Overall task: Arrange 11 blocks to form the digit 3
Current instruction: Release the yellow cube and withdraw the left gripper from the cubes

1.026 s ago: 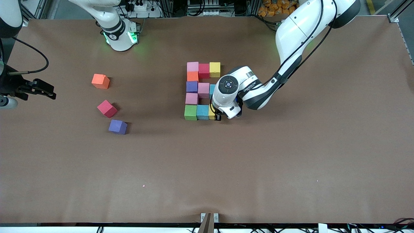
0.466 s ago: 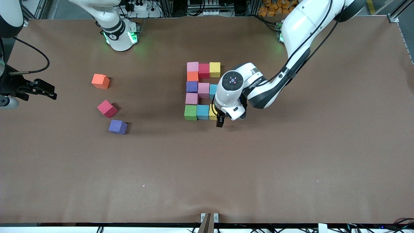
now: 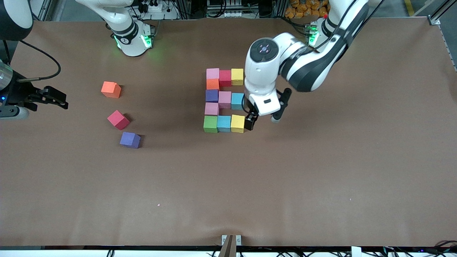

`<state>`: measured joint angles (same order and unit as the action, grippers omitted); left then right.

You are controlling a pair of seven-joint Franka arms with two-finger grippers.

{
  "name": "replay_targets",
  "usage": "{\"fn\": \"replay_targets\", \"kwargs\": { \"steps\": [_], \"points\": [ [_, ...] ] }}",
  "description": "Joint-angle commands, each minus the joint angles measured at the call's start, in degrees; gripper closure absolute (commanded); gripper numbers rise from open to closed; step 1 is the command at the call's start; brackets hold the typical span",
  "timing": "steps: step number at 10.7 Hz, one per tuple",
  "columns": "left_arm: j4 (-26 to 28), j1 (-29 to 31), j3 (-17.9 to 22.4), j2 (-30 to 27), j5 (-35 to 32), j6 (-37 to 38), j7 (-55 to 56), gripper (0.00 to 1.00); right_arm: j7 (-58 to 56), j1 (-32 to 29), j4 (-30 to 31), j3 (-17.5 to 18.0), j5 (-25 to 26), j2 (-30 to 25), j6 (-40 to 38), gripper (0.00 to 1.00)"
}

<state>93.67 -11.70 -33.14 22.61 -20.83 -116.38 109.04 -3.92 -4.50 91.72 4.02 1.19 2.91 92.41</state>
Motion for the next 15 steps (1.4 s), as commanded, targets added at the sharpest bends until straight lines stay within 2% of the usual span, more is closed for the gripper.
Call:
{"fn": "replay_targets", "kwargs": {
  "steps": [1, 5, 7, 8, 11, 15],
  "points": [
    [1.6, 3.5, 0.2, -5.0, -0.3, 3.2, -14.4, 0.0, -0.4, -0.2, 0.0, -0.1, 0.2, -1.0, -1.7, 0.0],
    [-3.6, 9.8, -0.1, -6.7, 0.6, 11.4, -35.3, 0.0, -0.5, -1.5, 0.4, -0.5, 0.1, -0.1, -0.1, 0.0],
    [-5.1, 15.1, -0.1, -7.9, 5.7, 14.3, -49.4, 0.0, -0.6, -1.6, 0.5, -0.4, 0.1, -0.1, -0.1, 0.0],
    [-4.5, 16.2, 1.0, -10.5, 8.2, 14.4, -59.3, 0.0, -0.6, -1.6, 0.9, -0.5, 0.2, -0.1, 0.0, 0.0],
    [-3.9, 15.7, 10.9, -15.3, 14.2, 17.2, -82.2, 0.0, -0.6, -1.6, 2.1, -0.4, 0.2, -0.2, -0.8, 0.0],
    [-1.3, 15.8, 19.9, -22.2, 22.3, 22.7, -103.1, 0.0, -0.6, -1.5, 2.3, -0.3, 0.2, -0.5, 0.1, 0.0]
  ]
}}
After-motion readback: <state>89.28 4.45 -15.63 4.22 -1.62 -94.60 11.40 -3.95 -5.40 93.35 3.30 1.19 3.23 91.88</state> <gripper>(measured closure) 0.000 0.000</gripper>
